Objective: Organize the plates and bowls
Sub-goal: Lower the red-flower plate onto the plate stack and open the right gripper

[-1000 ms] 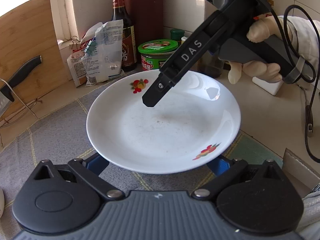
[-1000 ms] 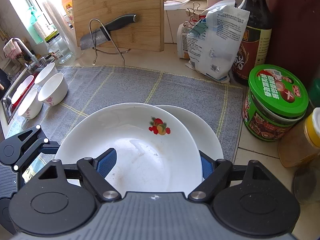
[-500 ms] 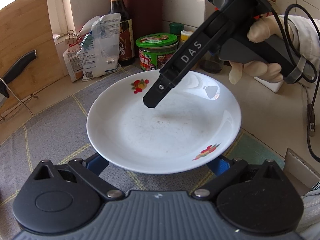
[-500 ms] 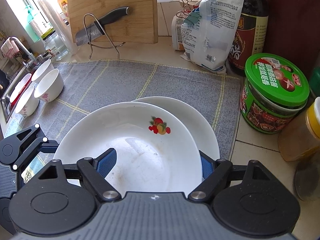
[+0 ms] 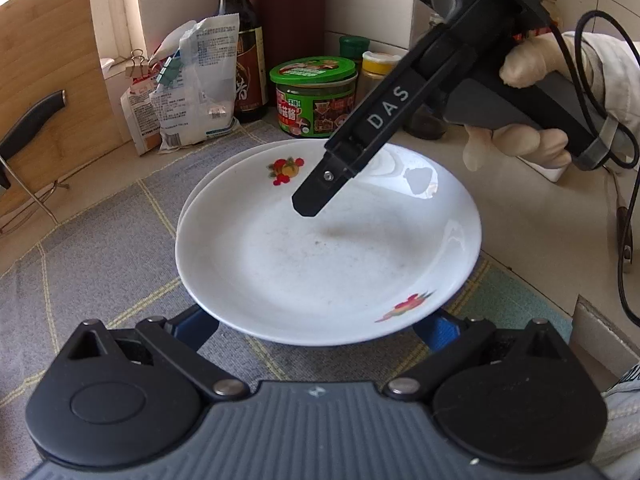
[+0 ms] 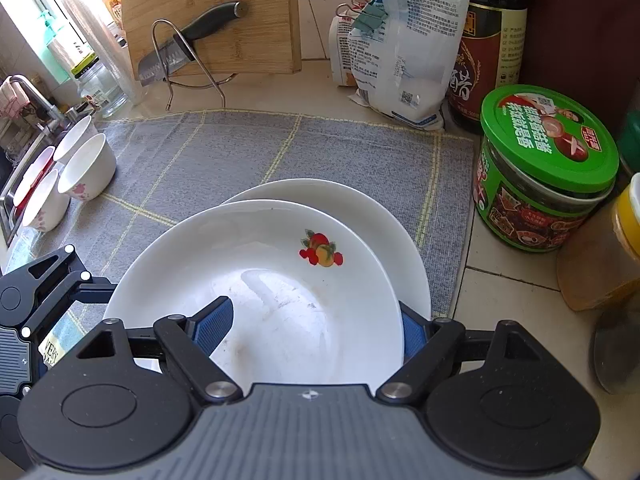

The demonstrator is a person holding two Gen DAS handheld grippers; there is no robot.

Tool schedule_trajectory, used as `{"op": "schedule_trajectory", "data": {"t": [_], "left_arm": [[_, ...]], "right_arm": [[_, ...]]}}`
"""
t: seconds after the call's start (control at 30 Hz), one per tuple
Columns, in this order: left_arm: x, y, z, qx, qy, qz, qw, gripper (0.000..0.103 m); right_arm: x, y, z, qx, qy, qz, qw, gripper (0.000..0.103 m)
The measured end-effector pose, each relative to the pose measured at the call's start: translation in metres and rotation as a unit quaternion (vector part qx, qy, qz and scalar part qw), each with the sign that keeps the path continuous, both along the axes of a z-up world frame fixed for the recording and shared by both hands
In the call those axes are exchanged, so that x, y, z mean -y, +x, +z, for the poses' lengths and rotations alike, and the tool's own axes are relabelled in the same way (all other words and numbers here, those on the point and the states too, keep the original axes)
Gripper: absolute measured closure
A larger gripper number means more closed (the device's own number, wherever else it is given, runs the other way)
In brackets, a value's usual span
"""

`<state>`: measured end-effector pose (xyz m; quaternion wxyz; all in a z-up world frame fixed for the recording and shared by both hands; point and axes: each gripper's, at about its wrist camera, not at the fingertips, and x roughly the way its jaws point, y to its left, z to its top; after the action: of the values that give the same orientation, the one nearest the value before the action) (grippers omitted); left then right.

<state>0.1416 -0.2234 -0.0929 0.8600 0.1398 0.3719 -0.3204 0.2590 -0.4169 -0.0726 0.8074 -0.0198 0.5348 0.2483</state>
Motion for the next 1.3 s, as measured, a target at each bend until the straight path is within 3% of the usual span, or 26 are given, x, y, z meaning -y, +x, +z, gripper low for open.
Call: {"op": "schedule_trajectory", "data": {"t": [1.3], "left_arm": [[-0.004, 0.017, -0.005, 0.000, 0.009, -0.021, 0.9997, 0.000]], "right_arm": [[0.014, -0.009, 0.015, -0.001, -0.003, -0.039, 0.999, 0.015]]}}
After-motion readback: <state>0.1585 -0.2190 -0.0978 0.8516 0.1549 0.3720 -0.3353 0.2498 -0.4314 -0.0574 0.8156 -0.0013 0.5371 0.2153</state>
